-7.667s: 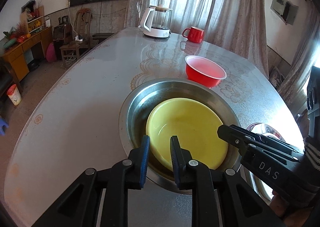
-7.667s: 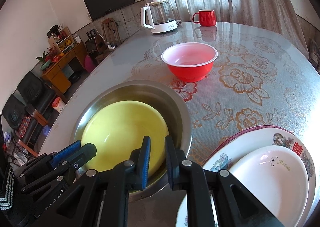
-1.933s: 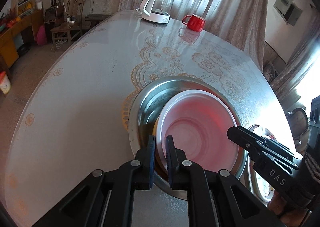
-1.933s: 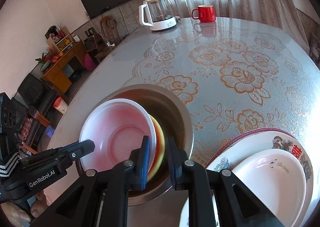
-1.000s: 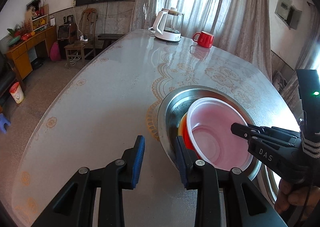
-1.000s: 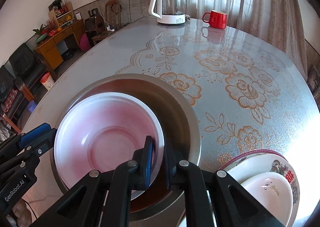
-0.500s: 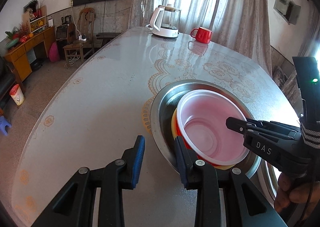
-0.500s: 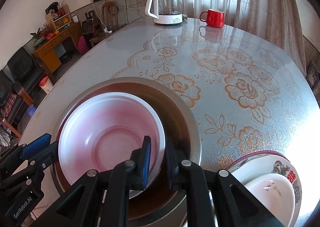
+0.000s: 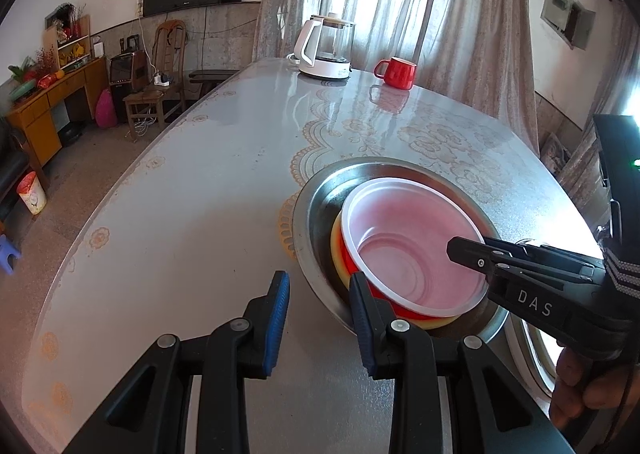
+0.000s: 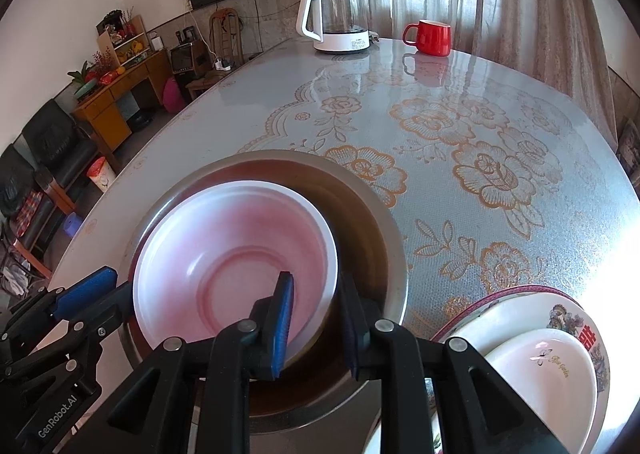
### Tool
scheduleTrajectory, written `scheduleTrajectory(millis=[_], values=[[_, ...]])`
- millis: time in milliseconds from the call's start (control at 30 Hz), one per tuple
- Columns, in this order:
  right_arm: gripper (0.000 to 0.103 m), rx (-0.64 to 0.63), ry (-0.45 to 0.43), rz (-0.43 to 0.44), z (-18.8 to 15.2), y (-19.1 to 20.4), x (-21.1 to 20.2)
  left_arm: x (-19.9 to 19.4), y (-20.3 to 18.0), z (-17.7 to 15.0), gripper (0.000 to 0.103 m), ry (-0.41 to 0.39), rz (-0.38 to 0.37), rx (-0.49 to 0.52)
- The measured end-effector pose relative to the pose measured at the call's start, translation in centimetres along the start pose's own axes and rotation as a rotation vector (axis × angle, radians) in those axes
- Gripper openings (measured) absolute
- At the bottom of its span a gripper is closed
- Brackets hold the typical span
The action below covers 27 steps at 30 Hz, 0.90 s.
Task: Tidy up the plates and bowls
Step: 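Open the left tool and withdraw from the nested bowls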
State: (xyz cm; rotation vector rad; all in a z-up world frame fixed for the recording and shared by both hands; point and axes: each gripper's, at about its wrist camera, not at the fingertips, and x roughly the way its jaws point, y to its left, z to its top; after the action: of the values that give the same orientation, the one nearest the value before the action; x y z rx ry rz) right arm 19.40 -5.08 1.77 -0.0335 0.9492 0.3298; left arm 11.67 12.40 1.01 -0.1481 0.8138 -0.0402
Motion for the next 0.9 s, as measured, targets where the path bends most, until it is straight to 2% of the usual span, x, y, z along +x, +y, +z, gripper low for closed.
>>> scheduleTrajectory(millis=[233, 433, 900], values=[[0.023, 0.047, -0.036, 0.053, -0.5, -1.3, -2.0, -0.7, 0.4, -0.3, 0.032, -0.008, -0.021, -0.023], [0.023, 0.137, -0.052, 0.127, -0.4, -3.4, -2.8, -1.0, 0.8, -0.4, 0.033, -0.010, -0.024, -0.044], [0.023, 0.252, -0.037, 0.133, 0.5, -6.7, -2.3, -0.9, 2.3, -0.6, 0.039, 0.003, -0.028, -0.110]])
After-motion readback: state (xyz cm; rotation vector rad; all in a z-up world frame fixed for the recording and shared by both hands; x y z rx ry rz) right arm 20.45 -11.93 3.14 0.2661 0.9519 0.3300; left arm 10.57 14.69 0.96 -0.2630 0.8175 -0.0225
